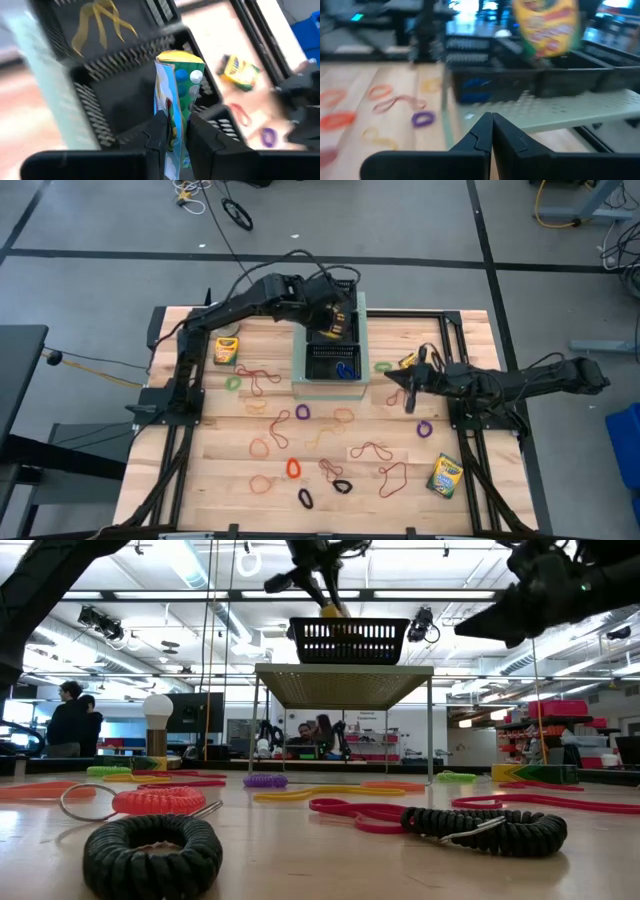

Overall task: Pick & Place Office Desk Supplies
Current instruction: Put the yellow crayon box into the middle black bin on the shelf

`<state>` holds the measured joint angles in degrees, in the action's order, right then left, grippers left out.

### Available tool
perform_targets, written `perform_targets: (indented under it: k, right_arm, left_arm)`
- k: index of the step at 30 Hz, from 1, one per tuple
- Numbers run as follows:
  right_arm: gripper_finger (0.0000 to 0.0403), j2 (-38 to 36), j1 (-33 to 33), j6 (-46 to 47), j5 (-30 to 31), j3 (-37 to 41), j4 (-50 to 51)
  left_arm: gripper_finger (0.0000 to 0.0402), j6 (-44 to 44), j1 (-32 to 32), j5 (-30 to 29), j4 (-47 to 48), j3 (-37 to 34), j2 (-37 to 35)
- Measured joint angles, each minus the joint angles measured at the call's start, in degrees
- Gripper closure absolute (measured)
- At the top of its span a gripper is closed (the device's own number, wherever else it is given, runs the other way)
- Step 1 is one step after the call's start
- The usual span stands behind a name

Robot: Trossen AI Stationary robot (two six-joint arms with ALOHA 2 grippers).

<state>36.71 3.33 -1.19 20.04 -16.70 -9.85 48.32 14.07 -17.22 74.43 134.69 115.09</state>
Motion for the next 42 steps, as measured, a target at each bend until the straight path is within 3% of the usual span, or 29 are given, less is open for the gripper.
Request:
perform_targets:
  k: [4,10,16,20,24,28,34,38,42]
  right_arm:
    - [0.0373,0.06,-0.07,4.76,1.51,-1.97,0.45]
    - [0.0302,4.55,-0.11,1.74,6.57,-9.79,2.35]
    - [0.021,11.22,0.08,-1.06,8.32,-22.9,17.67]
    - [0.0183,12.44,1.63,-0.27,8.34,-30.88,28.99]
    - [0.0208,12.3,5.41,4.28,8.41,-34.65,36.09]
    - [0.0277,11.94,11.44,9.42,8.51,-31.71,35.86]
    - [0.0391,12.09,21.44,16.21,11.6,-20.96,26.88]
    - [0.0383,12.11,28.15,20.56,16.25,-15.88,22.93]
    - [0.0382,12.12,31.95,26.09,18.41,-13.33,22.94]
  left_arm:
    - [0.0344,-5.8,0.55,-3.29,-1.78,0.04,-1.01]
    - [0.0344,-10.34,2.52,6.83,-1.99,0.2,-0.99]
    - [0.0344,-27.68,0.52,8.28,-1.34,0.2,-2.99]
    - [0.0344,-35.27,-4.59,6.03,-2.04,0.39,-7.82]
    - [0.0344,-37.55,-13.73,2.91,0.77,0.39,-10.62]
    - [0.0344,-32.33,-24.68,-2.63,4.9,-1.66,-10.3]
    - [0.0344,-20.66,-33.75,-5.63,-9.32,-20.58,-9.84]
    - [0.0344,-17.47,-35.67,-5.73,-19.17,-33.13,-9.82]
    - [0.0344,-21.99,-34.61,-5.5,-28.62,-42.5,-9.75]
